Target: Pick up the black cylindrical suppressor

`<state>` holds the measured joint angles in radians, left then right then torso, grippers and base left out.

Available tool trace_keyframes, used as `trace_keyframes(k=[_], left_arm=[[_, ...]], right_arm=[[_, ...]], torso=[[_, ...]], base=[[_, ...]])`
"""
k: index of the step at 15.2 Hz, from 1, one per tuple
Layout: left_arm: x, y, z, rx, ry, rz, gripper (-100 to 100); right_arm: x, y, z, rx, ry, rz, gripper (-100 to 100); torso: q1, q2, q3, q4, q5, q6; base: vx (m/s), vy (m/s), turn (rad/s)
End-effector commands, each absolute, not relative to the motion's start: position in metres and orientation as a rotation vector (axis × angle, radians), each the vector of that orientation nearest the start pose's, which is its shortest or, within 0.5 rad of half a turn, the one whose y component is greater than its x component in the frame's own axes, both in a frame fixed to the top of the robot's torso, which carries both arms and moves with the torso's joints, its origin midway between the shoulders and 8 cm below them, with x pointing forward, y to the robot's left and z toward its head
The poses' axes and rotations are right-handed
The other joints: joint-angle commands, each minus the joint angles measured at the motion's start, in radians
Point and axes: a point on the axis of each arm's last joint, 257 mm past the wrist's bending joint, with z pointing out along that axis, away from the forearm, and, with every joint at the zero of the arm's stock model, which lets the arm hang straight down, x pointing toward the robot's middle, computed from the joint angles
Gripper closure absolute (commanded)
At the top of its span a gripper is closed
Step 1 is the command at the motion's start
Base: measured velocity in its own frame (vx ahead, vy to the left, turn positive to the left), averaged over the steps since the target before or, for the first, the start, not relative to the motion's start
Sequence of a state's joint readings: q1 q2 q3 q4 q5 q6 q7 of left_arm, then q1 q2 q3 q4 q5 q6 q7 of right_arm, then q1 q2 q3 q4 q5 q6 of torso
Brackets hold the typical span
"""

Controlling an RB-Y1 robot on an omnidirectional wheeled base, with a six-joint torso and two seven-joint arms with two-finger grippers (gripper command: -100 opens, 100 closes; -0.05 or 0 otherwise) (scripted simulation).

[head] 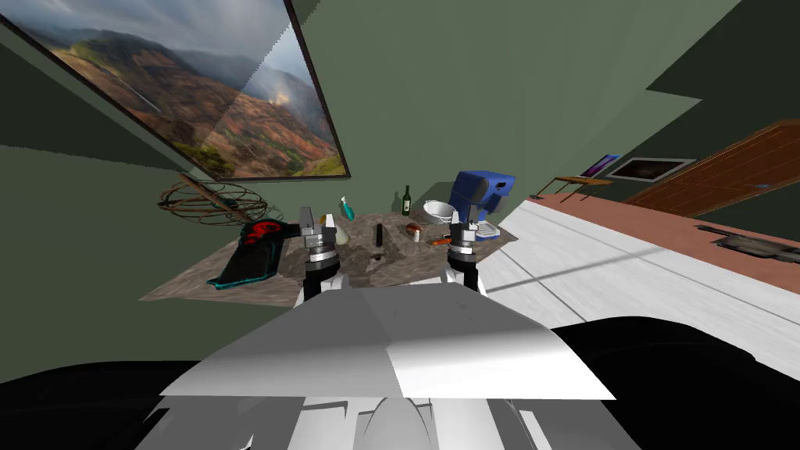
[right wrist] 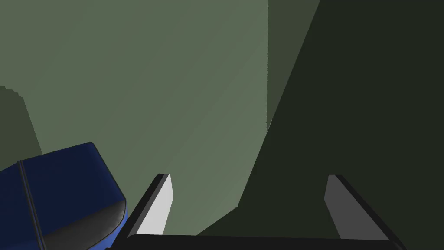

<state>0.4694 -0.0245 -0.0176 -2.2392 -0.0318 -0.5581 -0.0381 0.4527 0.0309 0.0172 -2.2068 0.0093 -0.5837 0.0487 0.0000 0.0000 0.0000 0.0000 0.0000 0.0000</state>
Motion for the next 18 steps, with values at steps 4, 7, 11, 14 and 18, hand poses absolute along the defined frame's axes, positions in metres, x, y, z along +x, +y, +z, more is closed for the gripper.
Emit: trace_keyframes(k=[4,7,11,14,18], left_arm=[[0.355,0.265,0.015,-0.595,0.682,-1.301,-100],[0.36,0.263,0.008,-0.589,0.73,-1.306,-100],[0.372,0.265,-0.008,-0.608,0.813,-1.315,-100],[0.385,0.269,-0.028,-0.654,0.896,-1.321,-100],[0.399,0.276,-0.051,-0.707,0.993,-1.321,-100]], right_arm=[[0.348,-0.27,0.023,0.616,0.565,1.297,0],[0.348,-0.27,0.023,0.616,0.565,1.297,0],[0.348,-0.27,0.023,0.616,0.565,1.297,0],[0.348,-0.27,0.023,0.616,0.565,1.297,0],[0.348,-0.27,0.023,0.616,0.565,1.297,0]], torso=[[0.001,0.006,0.003,0.001,0.0,0.0],[0.002,0.008,0.004,0.002,0.0,0.0],[0.004,0.005,0.003,0.001,0.001,0.001],[0.004,0.004,0.002,0.001,0.001,0.0],[0.005,0.003,0.002,0.001,0.001,0.0]], base=[[-0.09,0.008,-0.084],[-0.09,0.021,-0.122],[-0.057,0.042,-0.168],[-0.053,0.045,-0.214],[-0.046,0.051,-0.239]])
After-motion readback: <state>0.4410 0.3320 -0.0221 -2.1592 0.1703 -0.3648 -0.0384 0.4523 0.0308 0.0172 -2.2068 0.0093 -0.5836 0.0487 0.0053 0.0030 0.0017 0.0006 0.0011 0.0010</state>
